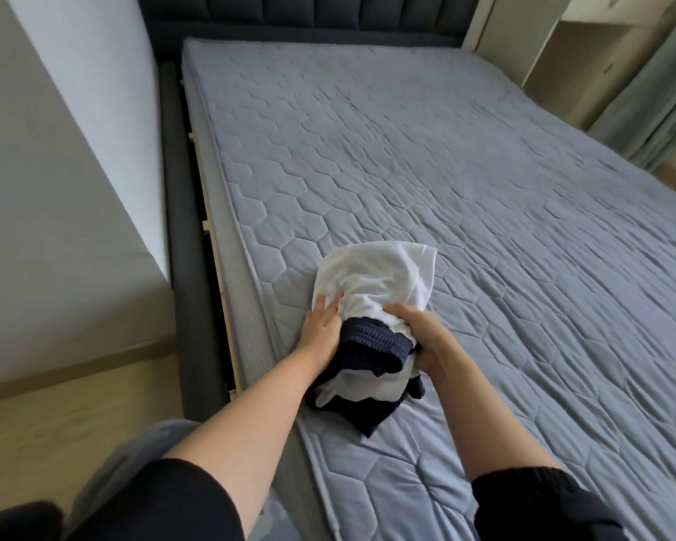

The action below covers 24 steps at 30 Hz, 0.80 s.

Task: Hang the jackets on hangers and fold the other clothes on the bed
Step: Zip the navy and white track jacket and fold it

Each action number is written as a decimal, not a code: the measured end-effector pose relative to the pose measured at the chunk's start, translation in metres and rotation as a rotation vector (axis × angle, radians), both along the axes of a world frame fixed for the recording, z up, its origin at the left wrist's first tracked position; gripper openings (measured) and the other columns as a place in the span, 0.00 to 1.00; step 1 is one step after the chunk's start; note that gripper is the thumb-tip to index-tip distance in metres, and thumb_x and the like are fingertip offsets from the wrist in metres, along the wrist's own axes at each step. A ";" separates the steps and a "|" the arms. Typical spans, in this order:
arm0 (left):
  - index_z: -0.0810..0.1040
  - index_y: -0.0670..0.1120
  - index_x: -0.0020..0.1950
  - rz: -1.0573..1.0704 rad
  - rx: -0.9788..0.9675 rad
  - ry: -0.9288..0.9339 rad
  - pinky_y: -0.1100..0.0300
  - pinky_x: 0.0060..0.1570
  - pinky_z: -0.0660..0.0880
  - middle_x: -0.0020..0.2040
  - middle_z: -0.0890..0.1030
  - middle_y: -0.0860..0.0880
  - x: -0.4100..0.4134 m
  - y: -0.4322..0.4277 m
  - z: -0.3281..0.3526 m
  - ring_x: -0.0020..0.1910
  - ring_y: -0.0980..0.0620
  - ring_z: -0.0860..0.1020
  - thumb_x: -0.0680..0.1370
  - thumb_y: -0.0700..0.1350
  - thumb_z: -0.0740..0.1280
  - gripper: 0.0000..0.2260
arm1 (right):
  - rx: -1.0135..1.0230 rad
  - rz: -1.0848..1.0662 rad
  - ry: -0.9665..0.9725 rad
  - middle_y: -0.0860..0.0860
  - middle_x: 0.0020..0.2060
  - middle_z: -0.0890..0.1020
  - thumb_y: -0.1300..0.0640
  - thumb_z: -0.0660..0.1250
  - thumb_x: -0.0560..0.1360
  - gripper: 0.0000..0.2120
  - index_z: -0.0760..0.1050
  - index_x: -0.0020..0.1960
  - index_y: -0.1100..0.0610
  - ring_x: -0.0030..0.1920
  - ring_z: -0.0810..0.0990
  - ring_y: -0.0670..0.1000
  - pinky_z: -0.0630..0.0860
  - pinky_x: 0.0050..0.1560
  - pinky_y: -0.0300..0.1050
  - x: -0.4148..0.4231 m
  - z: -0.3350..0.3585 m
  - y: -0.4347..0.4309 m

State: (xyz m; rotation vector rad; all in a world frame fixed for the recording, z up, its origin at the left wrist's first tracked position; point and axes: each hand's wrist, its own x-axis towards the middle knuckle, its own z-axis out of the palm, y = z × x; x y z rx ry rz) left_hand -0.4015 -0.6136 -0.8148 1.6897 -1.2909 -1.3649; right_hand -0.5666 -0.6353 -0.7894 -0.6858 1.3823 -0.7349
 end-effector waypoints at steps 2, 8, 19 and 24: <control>0.64 0.49 0.75 0.126 0.070 0.379 0.50 0.70 0.65 0.71 0.69 0.47 0.013 0.008 0.021 0.69 0.48 0.69 0.82 0.56 0.54 0.23 | -0.057 0.042 0.008 0.59 0.46 0.84 0.59 0.72 0.71 0.11 0.78 0.52 0.62 0.45 0.83 0.58 0.80 0.50 0.54 0.024 0.022 -0.003; 0.72 0.51 0.67 0.321 -0.010 0.652 0.64 0.43 0.79 0.52 0.84 0.52 0.100 0.030 0.072 0.51 0.54 0.82 0.81 0.59 0.56 0.20 | -0.220 0.260 -0.018 0.53 0.35 0.86 0.61 0.72 0.70 0.08 0.78 0.48 0.60 0.34 0.85 0.51 0.78 0.30 0.41 0.120 0.086 -0.010; 0.80 0.51 0.58 1.038 -0.132 0.522 0.58 0.45 0.78 0.50 0.84 0.47 0.359 0.228 0.094 0.48 0.49 0.82 0.74 0.67 0.61 0.25 | -0.305 0.912 -0.043 0.54 0.37 0.86 0.53 0.75 0.67 0.15 0.78 0.49 0.60 0.39 0.85 0.56 0.81 0.46 0.54 0.429 0.127 0.133; 0.81 0.47 0.55 1.297 -0.218 0.583 0.59 0.45 0.78 0.47 0.85 0.47 0.479 0.377 0.074 0.47 0.50 0.83 0.75 0.64 0.63 0.22 | -0.242 1.182 -0.064 0.55 0.40 0.86 0.52 0.75 0.66 0.17 0.79 0.50 0.60 0.40 0.85 0.55 0.81 0.39 0.49 0.584 0.108 0.258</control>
